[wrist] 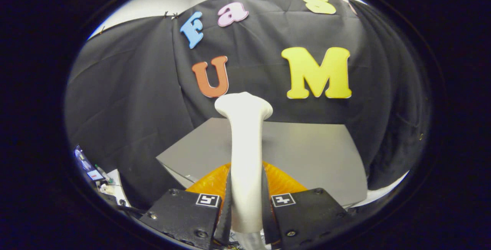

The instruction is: Iron the clothes twice with a garment steamer, once on the left side and once on the right side.

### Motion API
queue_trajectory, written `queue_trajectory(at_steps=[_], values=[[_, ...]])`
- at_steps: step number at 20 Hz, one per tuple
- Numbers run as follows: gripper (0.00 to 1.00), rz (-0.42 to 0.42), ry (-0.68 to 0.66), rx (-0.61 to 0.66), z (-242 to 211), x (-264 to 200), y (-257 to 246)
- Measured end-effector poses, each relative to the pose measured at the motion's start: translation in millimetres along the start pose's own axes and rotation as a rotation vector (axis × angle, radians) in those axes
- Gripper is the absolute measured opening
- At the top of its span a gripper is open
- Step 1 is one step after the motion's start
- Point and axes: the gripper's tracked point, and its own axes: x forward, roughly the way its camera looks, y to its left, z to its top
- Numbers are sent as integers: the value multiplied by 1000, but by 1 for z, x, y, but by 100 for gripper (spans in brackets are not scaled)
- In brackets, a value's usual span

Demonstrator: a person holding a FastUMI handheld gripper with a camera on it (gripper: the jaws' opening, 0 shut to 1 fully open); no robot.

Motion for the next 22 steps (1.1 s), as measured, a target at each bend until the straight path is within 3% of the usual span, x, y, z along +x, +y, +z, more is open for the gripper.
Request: queue_trajectory(at_steps=[6,13,17,22], values=[[36,-97,-109,59,11,-105,-64],[36,-302,-225,114,12,-219,-154],[36,-380,-292,143,27,-265,-204],[36,-403,-360,151,66,-288,-250]])
